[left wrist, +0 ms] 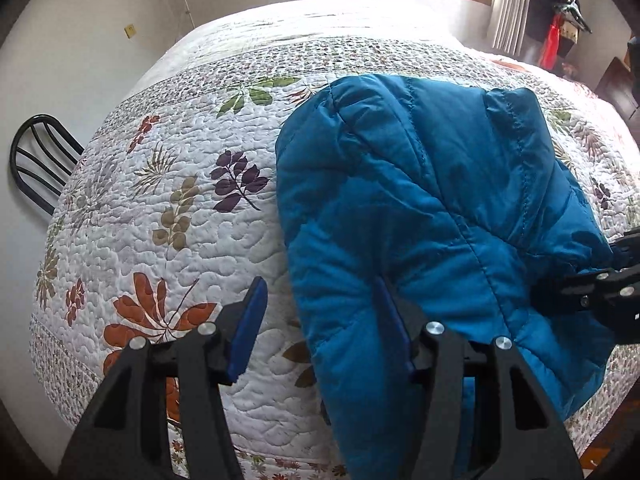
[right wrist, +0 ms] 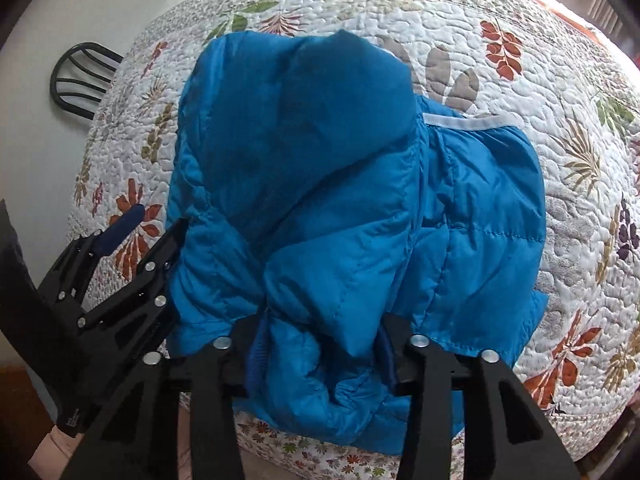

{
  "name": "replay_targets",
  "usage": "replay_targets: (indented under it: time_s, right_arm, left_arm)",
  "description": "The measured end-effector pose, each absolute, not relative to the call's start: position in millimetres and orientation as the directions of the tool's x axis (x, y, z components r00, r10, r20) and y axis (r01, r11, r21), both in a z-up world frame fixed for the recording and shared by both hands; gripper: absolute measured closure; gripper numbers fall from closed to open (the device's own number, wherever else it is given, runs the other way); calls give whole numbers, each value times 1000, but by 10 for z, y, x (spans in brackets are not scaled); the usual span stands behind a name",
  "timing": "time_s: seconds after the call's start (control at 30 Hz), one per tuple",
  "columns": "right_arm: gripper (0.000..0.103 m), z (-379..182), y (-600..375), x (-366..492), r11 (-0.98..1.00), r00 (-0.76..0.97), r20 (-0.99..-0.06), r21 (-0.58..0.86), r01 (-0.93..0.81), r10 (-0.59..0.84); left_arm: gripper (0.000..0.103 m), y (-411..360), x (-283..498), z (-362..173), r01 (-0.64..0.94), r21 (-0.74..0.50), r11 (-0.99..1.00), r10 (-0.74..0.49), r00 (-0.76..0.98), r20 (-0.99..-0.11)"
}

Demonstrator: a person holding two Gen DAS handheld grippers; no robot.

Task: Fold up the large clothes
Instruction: 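Grasp the folded jacket bundle with both tools and lift it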

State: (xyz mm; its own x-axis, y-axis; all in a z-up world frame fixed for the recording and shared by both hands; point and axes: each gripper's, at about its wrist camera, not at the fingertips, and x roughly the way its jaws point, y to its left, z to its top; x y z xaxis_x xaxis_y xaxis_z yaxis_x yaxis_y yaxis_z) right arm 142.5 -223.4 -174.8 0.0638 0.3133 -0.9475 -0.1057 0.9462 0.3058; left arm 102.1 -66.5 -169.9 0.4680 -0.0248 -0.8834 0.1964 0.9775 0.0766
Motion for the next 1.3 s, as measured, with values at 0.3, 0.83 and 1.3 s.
replay_targets:
  time_s: [0.3,0.83,1.3]
  right_arm:
    - [83,-781,-2509,834,895,295,-846,404,-190,444]
    - [81,-1902,-3569,280,898,260,-886,424,122,383]
    - [57,-1896,-3653,237,927,268,-901,369,60,341]
  left_arm:
    - [49,-605,896,-1148,229,-37,973,-155,525,-837]
    - [46,-1515,696,-1649,417,-60,907,-243,400,-884]
    - [45,-1423,707,-1713,400,-93,912,-263,396,-880]
